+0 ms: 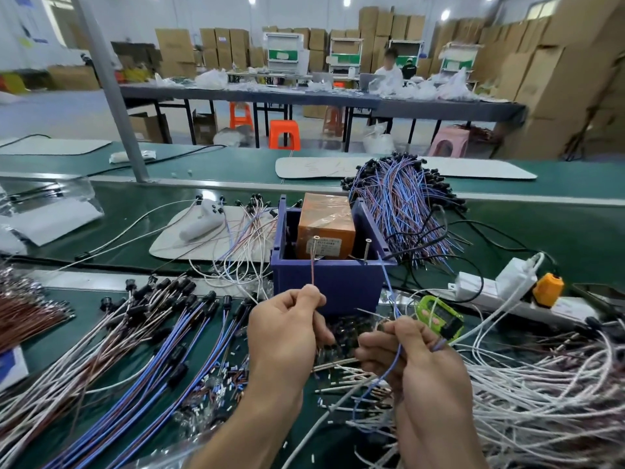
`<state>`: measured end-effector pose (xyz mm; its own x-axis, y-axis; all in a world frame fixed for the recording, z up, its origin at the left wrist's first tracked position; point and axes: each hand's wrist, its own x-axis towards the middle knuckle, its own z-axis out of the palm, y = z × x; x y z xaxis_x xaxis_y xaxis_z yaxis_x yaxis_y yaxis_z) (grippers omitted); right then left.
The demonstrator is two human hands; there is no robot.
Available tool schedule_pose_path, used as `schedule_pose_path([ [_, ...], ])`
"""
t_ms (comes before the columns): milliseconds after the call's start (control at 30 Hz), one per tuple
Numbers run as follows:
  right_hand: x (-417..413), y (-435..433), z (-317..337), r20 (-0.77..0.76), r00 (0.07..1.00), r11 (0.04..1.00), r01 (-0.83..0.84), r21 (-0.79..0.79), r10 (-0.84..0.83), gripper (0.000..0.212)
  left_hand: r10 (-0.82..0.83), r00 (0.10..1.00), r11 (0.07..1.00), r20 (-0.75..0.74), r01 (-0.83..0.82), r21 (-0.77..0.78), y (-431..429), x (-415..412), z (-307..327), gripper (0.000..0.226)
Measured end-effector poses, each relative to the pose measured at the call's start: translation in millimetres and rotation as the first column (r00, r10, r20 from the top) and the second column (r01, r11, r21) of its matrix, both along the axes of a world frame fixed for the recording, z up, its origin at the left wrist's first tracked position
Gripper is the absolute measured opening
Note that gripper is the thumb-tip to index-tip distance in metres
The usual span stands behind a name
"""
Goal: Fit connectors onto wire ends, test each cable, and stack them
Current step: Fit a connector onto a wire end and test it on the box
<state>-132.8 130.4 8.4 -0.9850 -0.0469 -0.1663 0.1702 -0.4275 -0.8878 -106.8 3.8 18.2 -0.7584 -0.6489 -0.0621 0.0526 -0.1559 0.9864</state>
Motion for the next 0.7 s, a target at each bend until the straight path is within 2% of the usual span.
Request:
schedule_pose_path([
  [700,-0.4,-3.5,-1.6,0.008,0.999,0.999,0.042,0.024,-0.042,0.031,-0.021,1.000,0.998,0.001,0.021,-0.054,-5.5,-0.4,-3.8,0.031],
])
